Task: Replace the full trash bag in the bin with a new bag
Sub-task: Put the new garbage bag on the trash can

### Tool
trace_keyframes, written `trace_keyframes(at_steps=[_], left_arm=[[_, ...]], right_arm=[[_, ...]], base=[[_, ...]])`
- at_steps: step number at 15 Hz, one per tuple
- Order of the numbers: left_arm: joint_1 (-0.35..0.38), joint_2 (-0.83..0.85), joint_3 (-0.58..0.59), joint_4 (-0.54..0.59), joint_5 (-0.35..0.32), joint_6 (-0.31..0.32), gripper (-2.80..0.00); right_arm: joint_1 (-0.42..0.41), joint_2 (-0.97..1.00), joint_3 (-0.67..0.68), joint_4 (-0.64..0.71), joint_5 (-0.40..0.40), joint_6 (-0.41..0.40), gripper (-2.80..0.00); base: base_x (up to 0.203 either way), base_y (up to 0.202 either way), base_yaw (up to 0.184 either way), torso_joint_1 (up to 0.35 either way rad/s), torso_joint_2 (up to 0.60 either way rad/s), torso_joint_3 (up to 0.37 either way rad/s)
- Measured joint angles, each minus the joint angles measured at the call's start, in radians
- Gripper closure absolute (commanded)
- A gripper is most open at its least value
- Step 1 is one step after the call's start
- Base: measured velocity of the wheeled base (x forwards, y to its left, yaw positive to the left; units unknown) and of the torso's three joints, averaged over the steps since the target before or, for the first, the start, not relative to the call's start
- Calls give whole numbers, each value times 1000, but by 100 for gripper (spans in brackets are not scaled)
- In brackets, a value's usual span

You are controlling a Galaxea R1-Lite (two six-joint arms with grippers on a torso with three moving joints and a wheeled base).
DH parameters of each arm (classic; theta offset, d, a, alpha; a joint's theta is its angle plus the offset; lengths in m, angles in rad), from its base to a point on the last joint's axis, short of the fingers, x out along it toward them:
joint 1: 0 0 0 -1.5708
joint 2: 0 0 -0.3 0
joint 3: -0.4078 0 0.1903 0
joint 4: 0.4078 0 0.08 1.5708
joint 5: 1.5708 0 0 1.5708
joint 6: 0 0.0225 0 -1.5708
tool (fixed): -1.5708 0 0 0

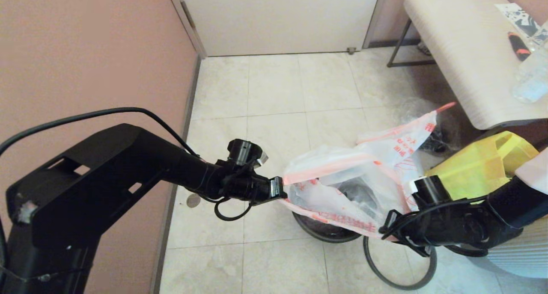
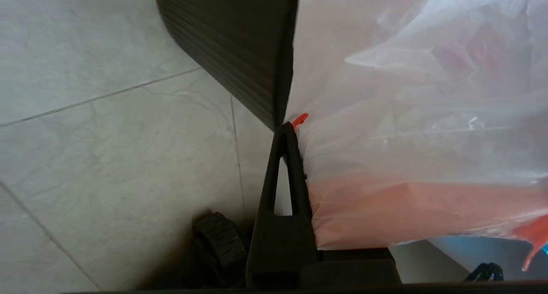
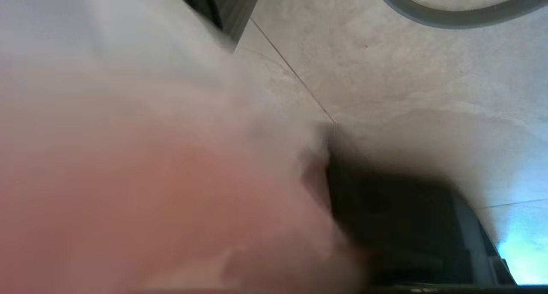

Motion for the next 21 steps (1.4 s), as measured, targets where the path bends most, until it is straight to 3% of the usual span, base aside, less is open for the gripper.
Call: trace_keyframes(at_steps=[7, 14, 18, 21], left_arm=[[8, 0, 1, 8, 1, 8, 0], [-56, 32, 42, 154, 17, 116, 0], [-73, 94, -19, 173, 97, 150, 0], [-85, 152, -114, 237, 196, 142, 0]], right_arm=[[-3, 3, -42, -1, -4, -17, 0], [69, 162, -174, 122, -101, -200, 0], [77, 211, -326, 268, -141, -237, 0], [70, 260, -428, 285, -250, -261, 0]], base=[[0, 0, 0, 0, 0, 0], [0, 0, 0, 0, 0, 0], [0, 0, 0, 0, 0, 0], [0, 0, 0, 0, 0, 0]])
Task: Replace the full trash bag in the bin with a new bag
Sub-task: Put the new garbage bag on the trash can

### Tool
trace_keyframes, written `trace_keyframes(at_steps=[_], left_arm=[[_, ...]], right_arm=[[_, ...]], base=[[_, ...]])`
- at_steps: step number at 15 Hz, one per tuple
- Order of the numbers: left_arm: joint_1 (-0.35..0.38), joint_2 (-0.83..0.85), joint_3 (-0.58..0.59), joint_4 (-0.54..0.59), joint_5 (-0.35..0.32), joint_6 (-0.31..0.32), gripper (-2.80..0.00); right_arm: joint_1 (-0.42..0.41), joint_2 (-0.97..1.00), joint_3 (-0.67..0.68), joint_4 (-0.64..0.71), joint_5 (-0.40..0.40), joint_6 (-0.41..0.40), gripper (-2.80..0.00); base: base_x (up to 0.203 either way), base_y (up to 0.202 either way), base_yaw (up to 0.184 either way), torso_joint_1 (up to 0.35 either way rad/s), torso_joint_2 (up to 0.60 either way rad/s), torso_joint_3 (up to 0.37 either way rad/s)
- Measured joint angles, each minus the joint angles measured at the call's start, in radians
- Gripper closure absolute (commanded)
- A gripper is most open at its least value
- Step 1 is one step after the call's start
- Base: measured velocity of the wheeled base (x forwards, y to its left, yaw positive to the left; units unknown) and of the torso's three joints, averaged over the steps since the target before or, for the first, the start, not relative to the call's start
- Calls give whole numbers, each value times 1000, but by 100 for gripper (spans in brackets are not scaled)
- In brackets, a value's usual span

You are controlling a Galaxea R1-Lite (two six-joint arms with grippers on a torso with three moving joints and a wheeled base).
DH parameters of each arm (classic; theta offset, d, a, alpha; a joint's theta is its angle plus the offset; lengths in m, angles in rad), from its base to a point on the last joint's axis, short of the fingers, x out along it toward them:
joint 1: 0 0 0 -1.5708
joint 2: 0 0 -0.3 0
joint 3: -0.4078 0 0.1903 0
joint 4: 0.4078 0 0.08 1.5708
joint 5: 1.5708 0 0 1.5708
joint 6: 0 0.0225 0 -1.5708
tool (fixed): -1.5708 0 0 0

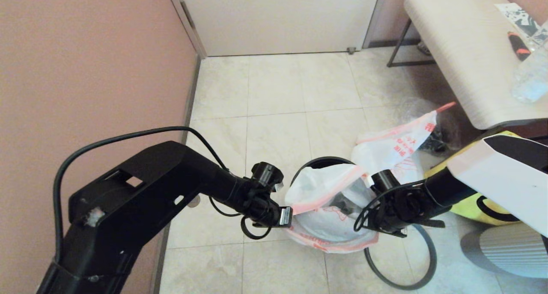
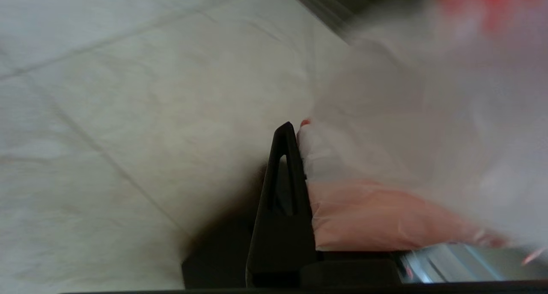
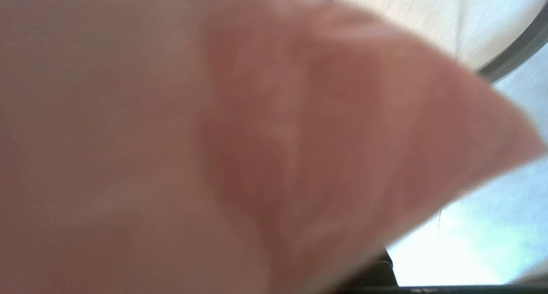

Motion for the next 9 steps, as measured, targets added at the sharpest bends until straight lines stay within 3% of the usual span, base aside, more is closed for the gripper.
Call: trace_keyframes(at_steps=[4, 9], left_arm=[[-6, 60, -104, -4, 135, -99, 0], [-5, 66, -85, -129, 147, -129, 0]], right_arm=[[-26, 18, -50, -72, -56, 2, 0], [-29, 4, -97, -128, -61, -5, 0]], base=[[0, 0, 0, 0, 0, 0], [0, 0, 0, 0, 0, 0]])
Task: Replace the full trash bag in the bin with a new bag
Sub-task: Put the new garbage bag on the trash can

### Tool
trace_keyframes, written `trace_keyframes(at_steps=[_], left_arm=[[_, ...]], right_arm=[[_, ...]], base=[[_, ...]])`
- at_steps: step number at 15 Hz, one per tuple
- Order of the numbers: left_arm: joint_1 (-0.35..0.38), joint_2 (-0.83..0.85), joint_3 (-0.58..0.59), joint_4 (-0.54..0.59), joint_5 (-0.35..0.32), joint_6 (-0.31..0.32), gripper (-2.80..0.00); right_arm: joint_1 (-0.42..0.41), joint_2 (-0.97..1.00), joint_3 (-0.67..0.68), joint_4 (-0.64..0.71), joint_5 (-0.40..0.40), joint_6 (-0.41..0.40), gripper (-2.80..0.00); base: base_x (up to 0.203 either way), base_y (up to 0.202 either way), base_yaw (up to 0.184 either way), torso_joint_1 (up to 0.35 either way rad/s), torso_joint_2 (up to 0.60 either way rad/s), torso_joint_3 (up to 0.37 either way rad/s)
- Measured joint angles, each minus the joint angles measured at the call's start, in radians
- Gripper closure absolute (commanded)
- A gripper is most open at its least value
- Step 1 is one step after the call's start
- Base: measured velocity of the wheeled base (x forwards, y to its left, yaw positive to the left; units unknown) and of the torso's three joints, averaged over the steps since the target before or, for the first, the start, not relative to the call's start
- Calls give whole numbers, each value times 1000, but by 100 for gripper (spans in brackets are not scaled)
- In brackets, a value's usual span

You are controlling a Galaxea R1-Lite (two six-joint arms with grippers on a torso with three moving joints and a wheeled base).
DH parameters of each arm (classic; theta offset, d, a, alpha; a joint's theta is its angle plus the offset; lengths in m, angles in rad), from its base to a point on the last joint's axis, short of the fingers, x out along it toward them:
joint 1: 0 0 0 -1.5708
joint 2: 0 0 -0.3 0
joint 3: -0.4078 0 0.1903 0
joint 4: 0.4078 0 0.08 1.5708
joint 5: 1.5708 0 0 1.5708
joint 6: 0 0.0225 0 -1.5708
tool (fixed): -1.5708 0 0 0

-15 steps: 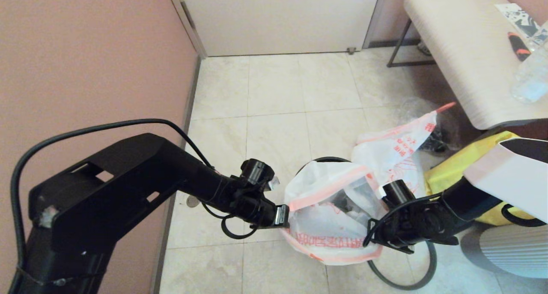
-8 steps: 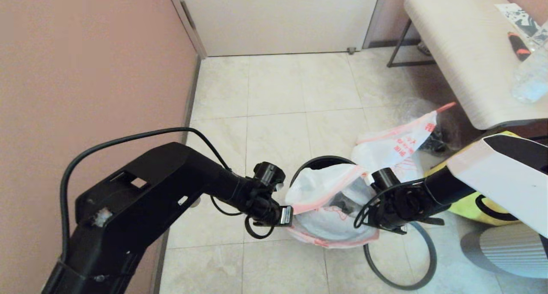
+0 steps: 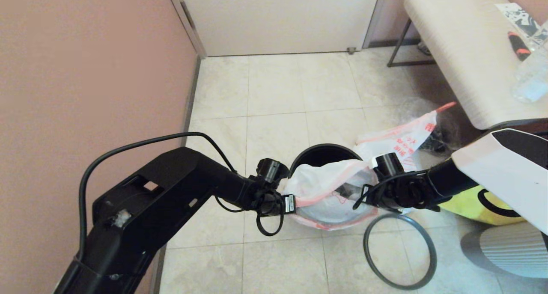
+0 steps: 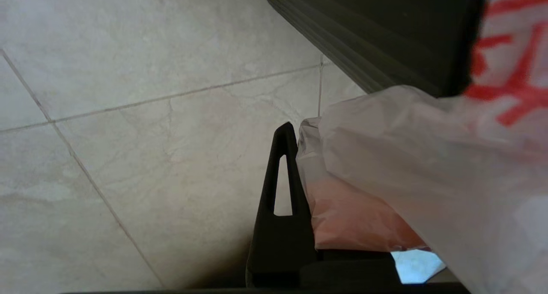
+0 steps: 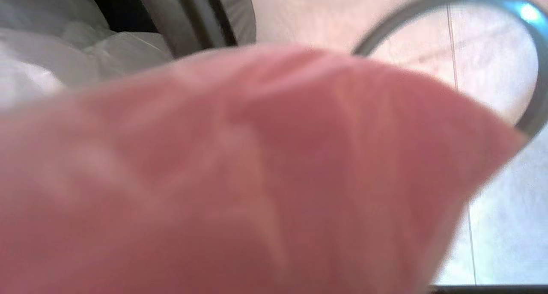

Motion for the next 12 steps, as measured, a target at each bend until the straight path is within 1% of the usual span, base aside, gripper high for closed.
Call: trace_keyframes(at_steps=[1, 4, 6, 7, 10, 11, 12], left_arm=[[0, -4, 7, -15, 0, -2, -280], [2, -23, 43, -81, -1, -3, -280], [4, -63, 79, -95, -15, -2, -280], [6, -90, 104, -93, -34, -1, -280], [41, -167, 181, -85, -140, 5, -280], [56, -187, 201, -84, -159, 6, -280], [64, -204, 220, -78, -164, 7, -280]], right_arm=[[3, 0, -12, 1, -1, -14, -280], [12, -12, -14, 8, 1, -21, -280], [24, -50, 25, 49, 3, -19, -280], [31, -78, 49, 85, 4, -18, -280], [44, -156, 93, 141, 35, -19, -280], [45, -168, 95, 140, 37, -20, -280], [45, -169, 96, 136, 37, -21, -280]], base=[[0, 0, 0, 0, 0, 0], [0, 0, 0, 0, 0, 0], [0, 0, 0, 0, 0, 0], [0, 0, 0, 0, 0, 0], [0, 0, 0, 0, 0, 0], [0, 0, 0, 0, 0, 0], [0, 0, 0, 0, 0, 0]])
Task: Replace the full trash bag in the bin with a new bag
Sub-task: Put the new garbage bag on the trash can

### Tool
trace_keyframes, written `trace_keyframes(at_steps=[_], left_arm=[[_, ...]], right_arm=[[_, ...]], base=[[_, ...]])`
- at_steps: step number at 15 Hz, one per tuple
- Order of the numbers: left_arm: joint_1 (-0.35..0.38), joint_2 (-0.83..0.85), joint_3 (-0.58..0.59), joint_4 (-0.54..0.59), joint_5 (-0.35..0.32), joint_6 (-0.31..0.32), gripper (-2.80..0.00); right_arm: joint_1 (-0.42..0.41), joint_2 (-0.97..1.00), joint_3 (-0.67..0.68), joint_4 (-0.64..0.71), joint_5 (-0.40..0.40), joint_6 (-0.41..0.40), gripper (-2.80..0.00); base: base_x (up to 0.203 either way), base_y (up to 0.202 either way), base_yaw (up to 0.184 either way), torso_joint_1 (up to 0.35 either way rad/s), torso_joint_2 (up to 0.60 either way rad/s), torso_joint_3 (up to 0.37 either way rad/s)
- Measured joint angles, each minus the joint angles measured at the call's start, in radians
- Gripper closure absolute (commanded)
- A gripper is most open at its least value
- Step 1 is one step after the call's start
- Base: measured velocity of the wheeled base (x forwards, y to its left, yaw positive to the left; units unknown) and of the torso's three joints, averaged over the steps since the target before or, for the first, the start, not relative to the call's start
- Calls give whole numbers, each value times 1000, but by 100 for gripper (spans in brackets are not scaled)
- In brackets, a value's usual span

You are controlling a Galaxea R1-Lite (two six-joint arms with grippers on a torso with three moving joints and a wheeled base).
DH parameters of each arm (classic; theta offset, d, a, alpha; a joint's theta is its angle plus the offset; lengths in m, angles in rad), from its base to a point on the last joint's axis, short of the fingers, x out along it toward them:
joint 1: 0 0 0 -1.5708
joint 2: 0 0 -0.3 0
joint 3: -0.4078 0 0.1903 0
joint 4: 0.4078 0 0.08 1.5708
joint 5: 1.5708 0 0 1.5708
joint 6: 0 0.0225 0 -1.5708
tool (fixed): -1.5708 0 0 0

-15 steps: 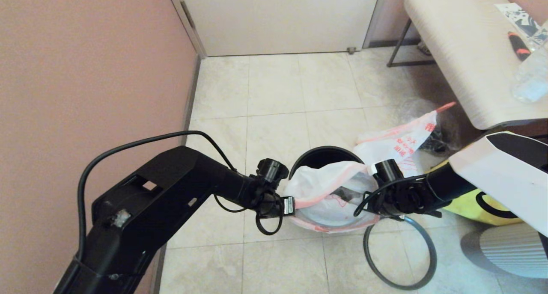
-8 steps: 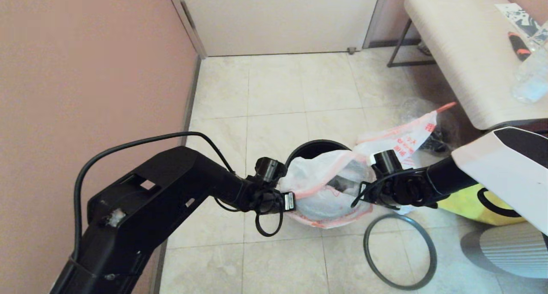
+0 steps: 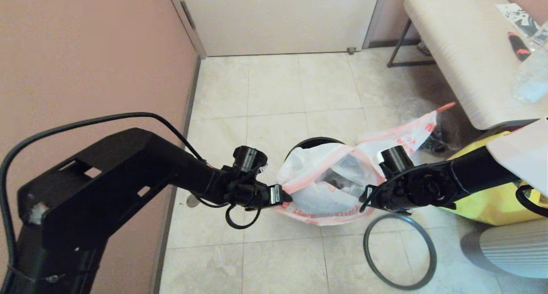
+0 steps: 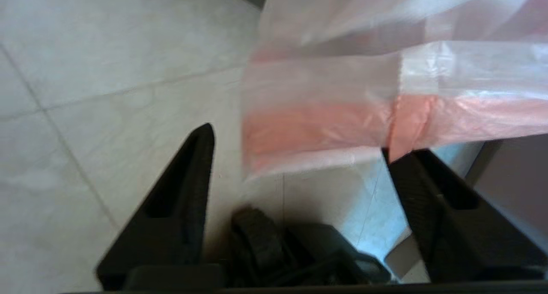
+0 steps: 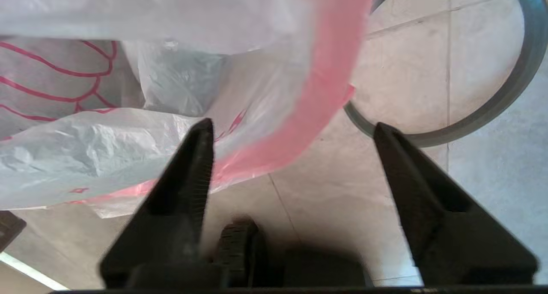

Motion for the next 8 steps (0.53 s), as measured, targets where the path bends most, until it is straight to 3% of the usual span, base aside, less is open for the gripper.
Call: trace_keyframes(at_steps=[4, 8], left_arm=[[-10, -88, 46, 98, -54, -14, -280], [-83, -119, 8, 194, -69, -102, -280]], right_arm=[[2, 23, -22, -2, 2, 2, -280], [3, 40, -51, -2, 1, 4, -280]], base=[[0, 0, 0, 0, 0, 0], [0, 0, 0, 0, 0, 0]])
